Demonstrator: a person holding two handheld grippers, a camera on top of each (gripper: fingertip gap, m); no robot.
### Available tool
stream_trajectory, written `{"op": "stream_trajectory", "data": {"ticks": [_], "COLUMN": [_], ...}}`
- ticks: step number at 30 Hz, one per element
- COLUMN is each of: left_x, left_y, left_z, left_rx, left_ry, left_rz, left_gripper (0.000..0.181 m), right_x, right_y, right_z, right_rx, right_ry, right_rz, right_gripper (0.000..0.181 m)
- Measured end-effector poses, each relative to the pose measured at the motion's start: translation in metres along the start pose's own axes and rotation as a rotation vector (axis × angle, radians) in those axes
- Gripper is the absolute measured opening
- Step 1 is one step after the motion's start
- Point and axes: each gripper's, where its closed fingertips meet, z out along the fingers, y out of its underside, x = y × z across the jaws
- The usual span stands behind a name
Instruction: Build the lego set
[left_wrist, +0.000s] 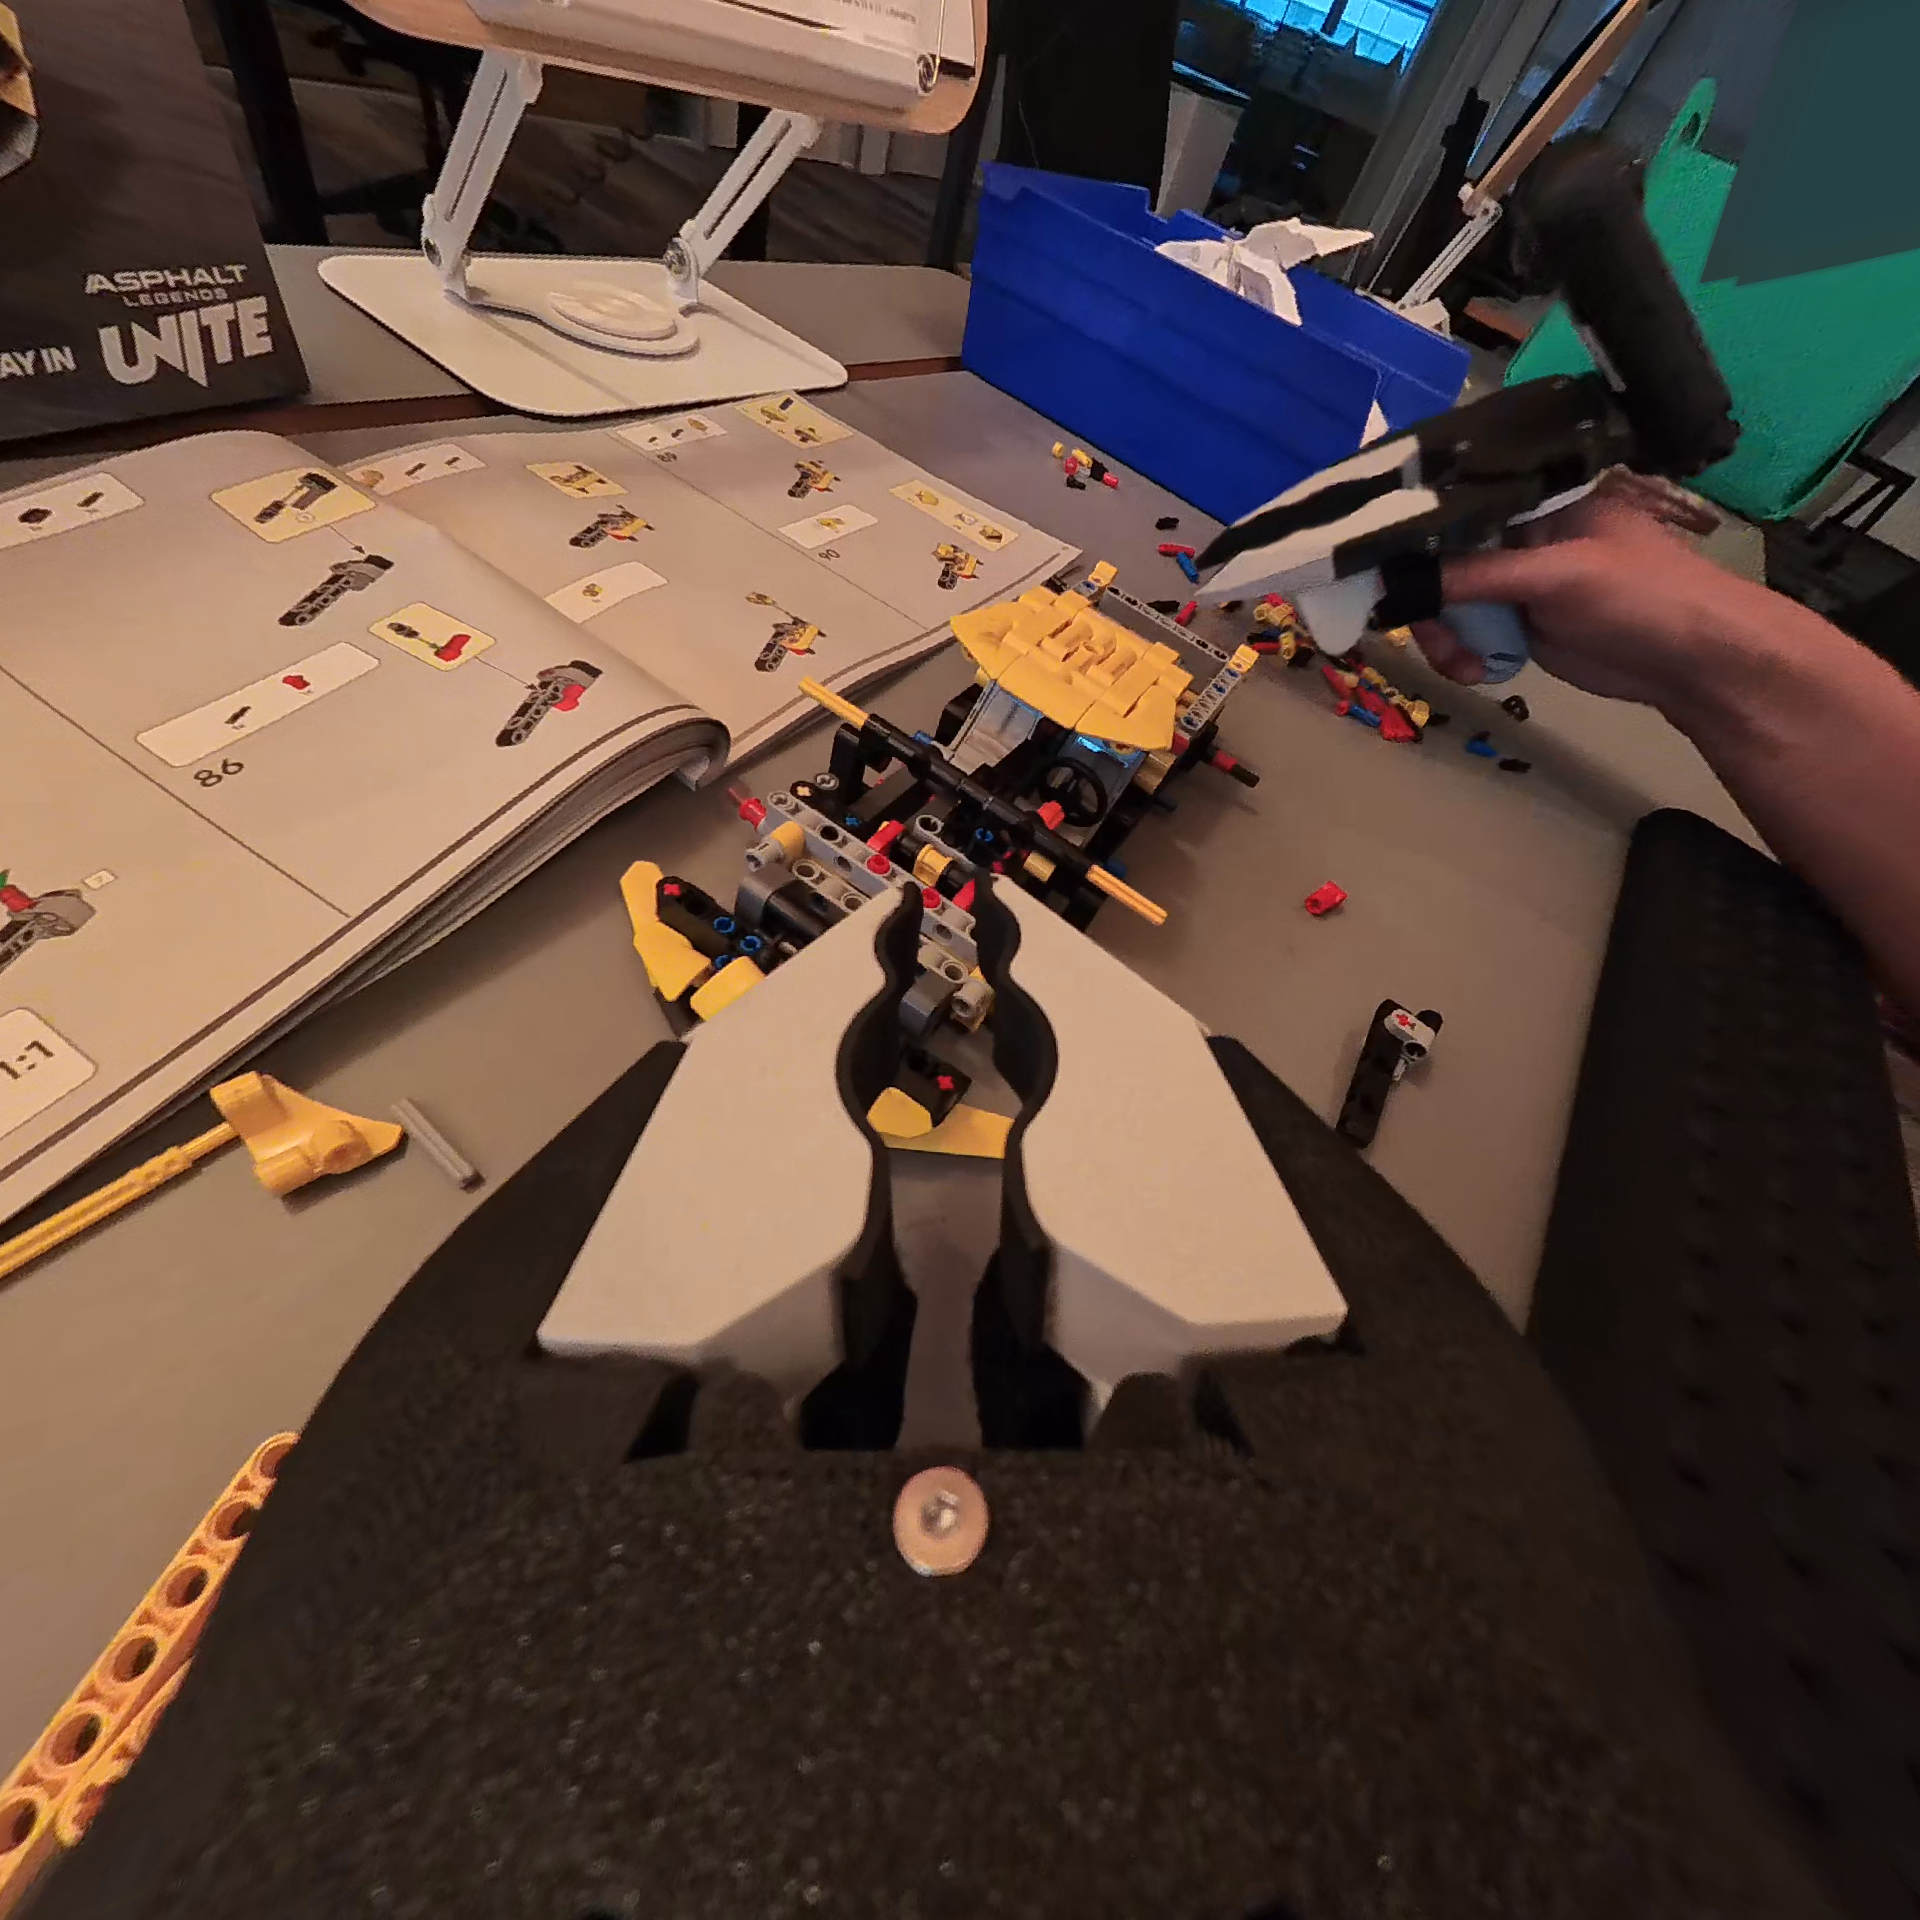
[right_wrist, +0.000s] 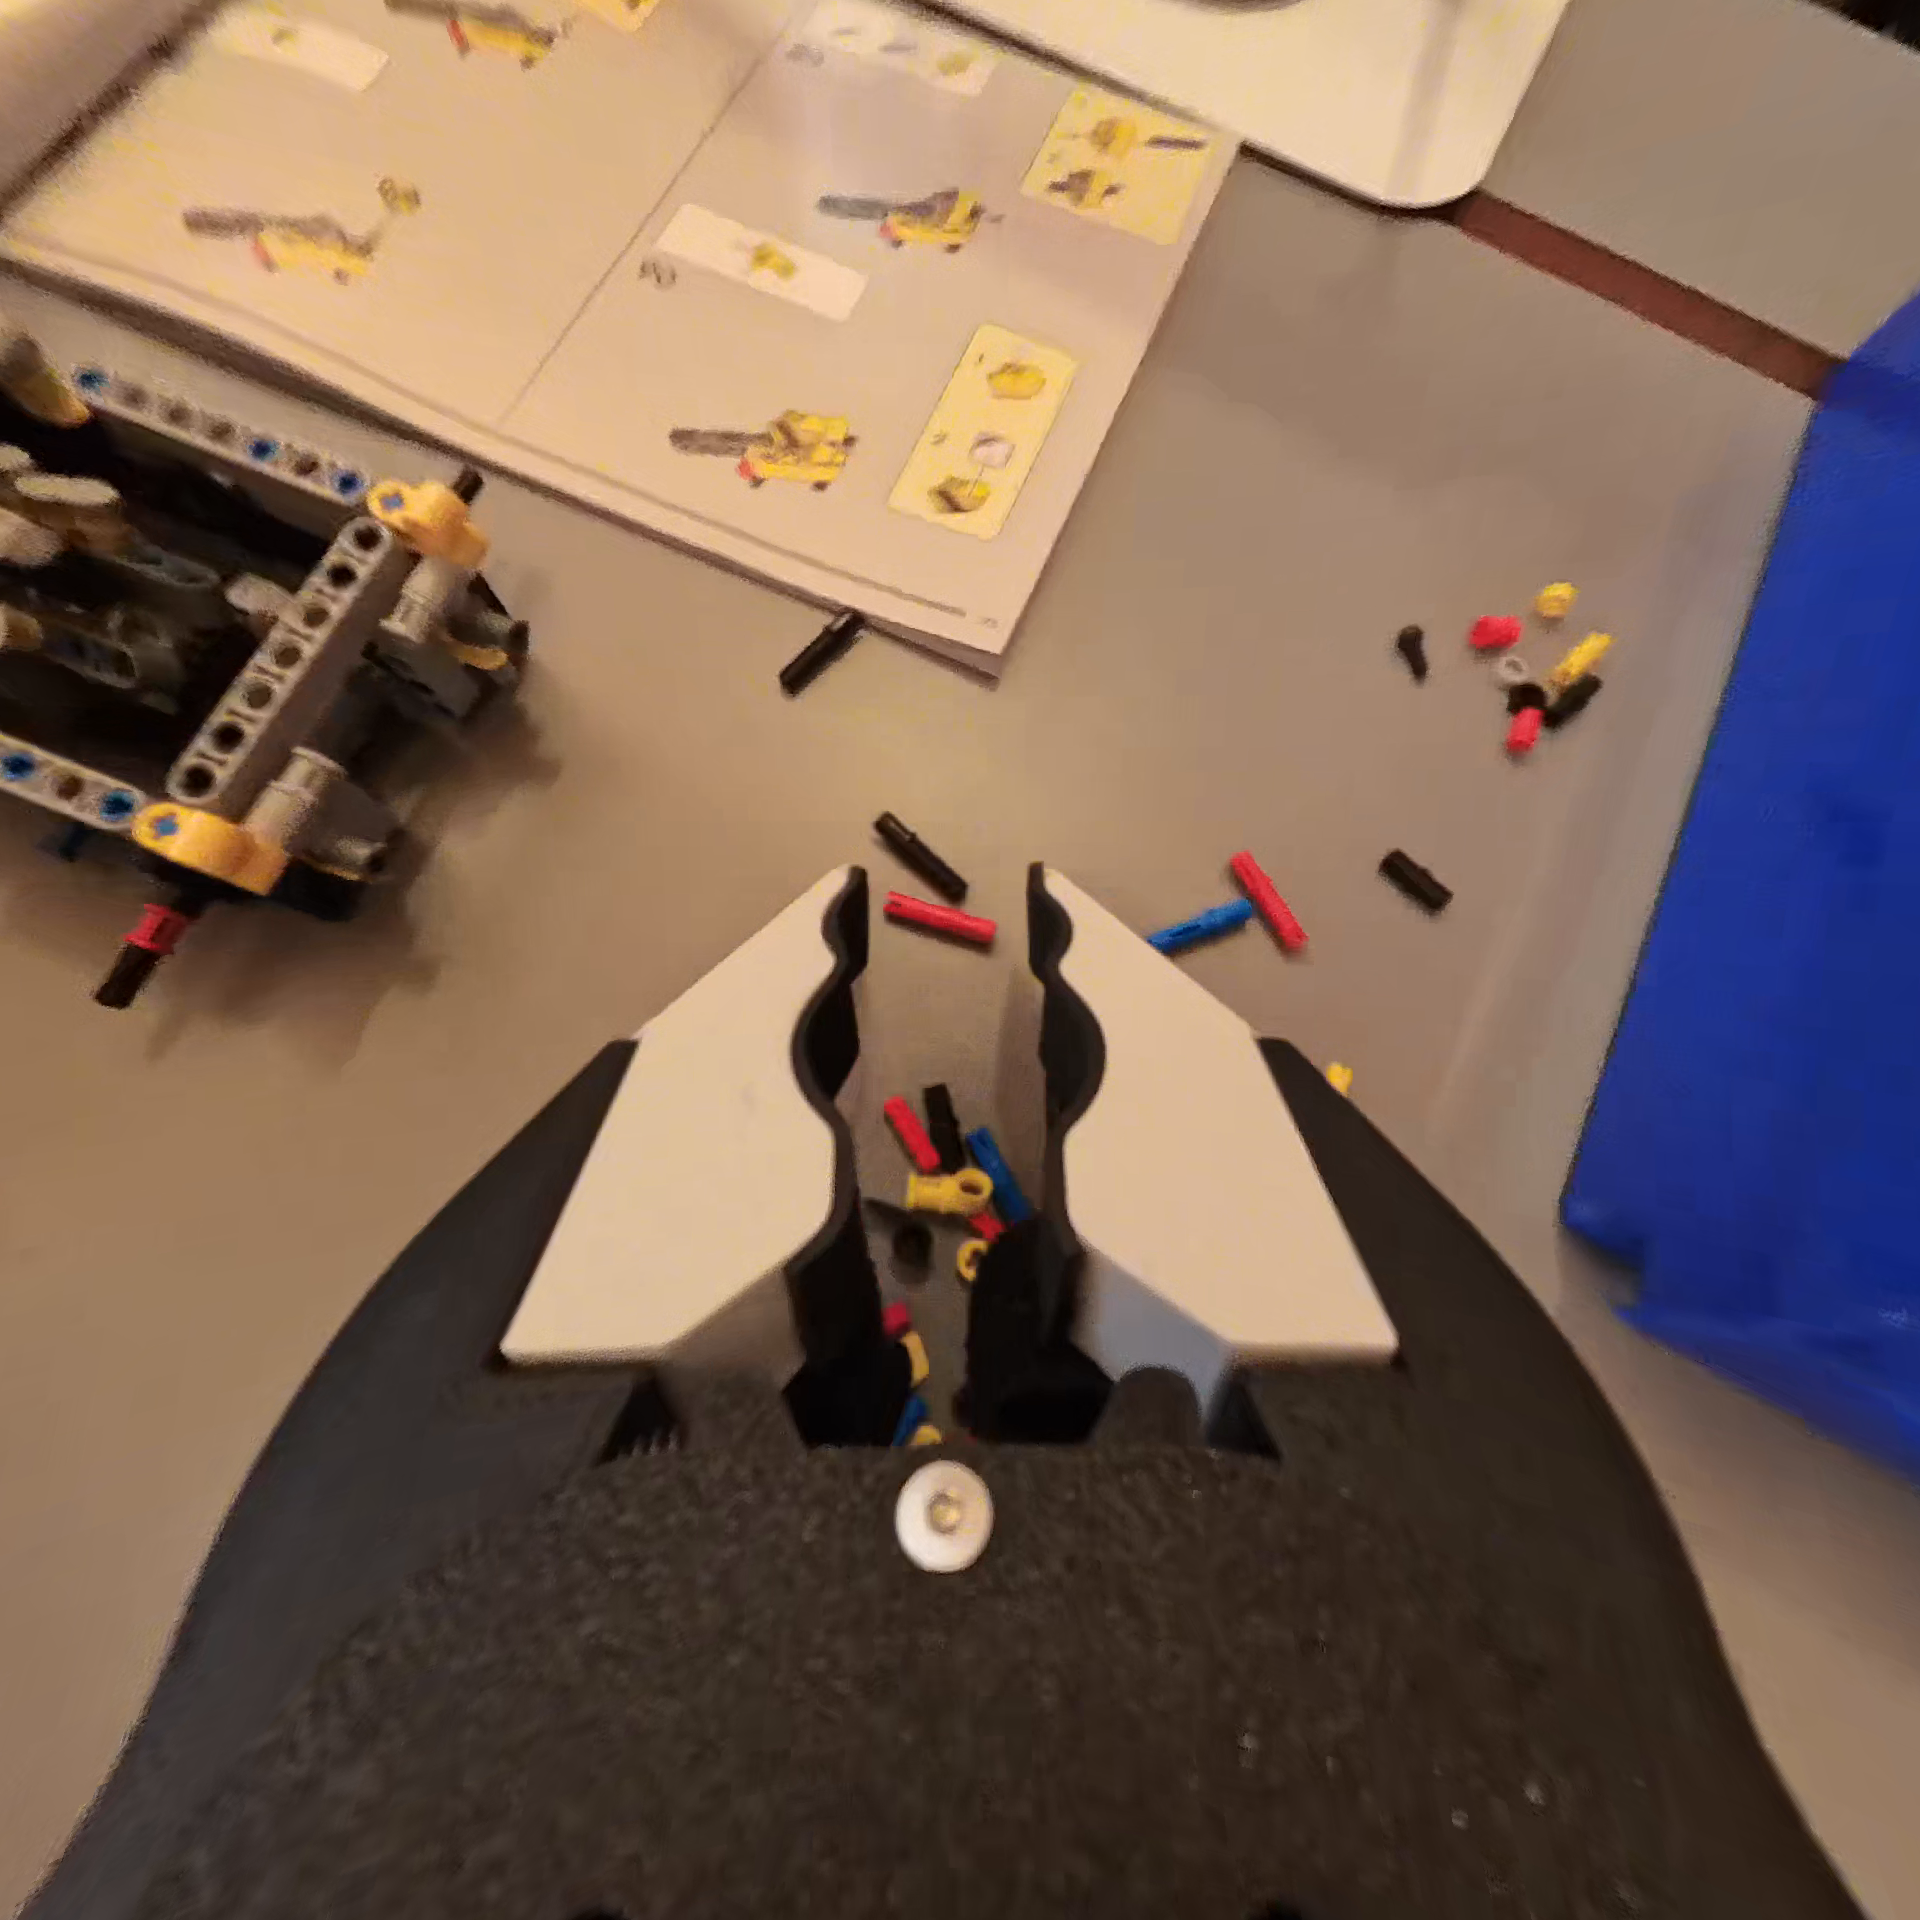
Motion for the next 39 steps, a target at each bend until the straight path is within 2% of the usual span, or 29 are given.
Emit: {"op": "stream_trajectory", "data": {"ticks": [3,8,12,21,22,27,30,32,34,36,37,39], "left_x": [0.0,0.0,0.005,0.001,0.001,0.001,0.0,0.0,-0.001,0.0,0.0,0.0], "left_y": [0.002,0.0,-0.002,0.002,0.002,0.004,0.004,0.004,0.003,0.002,0.002,0.001], "left_z": [0.0,0.001,0.001,0.001,0.001,0.003,0.003,0.003,0.003,0.001,0.001,-0.001], "left_rx": [-0.009,-0.002,0.006,-0.015,-0.016,-0.024,-0.029,-0.03,-0.025,-0.019,-0.016,-0.005], "left_ry": [-0.003,0.005,0.029,-0.003,-0.003,-0.002,-0.01,-0.014,-0.021,-0.021,-0.023,-0.027], "left_rz": [0.01,0.002,-0.011,0.028,0.028,0.035,0.048,0.051,0.053,0.053,0.052,0.055], "left_gripper": [0.009,0.009,0.01,0.009,0.009,0.009,0.009,0.009,0.009,0.009,0.009,0.009], "right_x": [0.002,0.022,0.028,0.03,0.03,0.028,0.019,-0.006,-0.07,-0.146,-0.168,-0.185], "right_y": [0.007,0.025,0.026,0.031,0.03,0.032,0.009,-0.024,-0.041,-0.011,0.008,0.025], "right_z": [0.006,-0.013,-0.023,-0.005,-0.004,-0.009,-0.028,-0.05,-0.065,-0.069,-0.066,-0.053], "right_rx": [-0.078,-0.081,-0.013,-0.085,-0.079,-0.113,-0.041,0.081,0.16,0.023,-0.043,-0.071], "right_ry": [0.041,0.107,0.06,-0.028,-0.037,-0.061,-0.05,-0.074,-0.296,-0.592,-0.63,-0.582], "right_rz": [-0.059,0.01,0.061,-0.011,-0.014,-0.01,-0.042,-0.088,-0.109,-0.178,-0.244,-0.344], "right_gripper": [0.026,0.026,0.026,0.023,0.016,0.015,0.015,0.015,0.015,0.015,0.015,0.015]}}
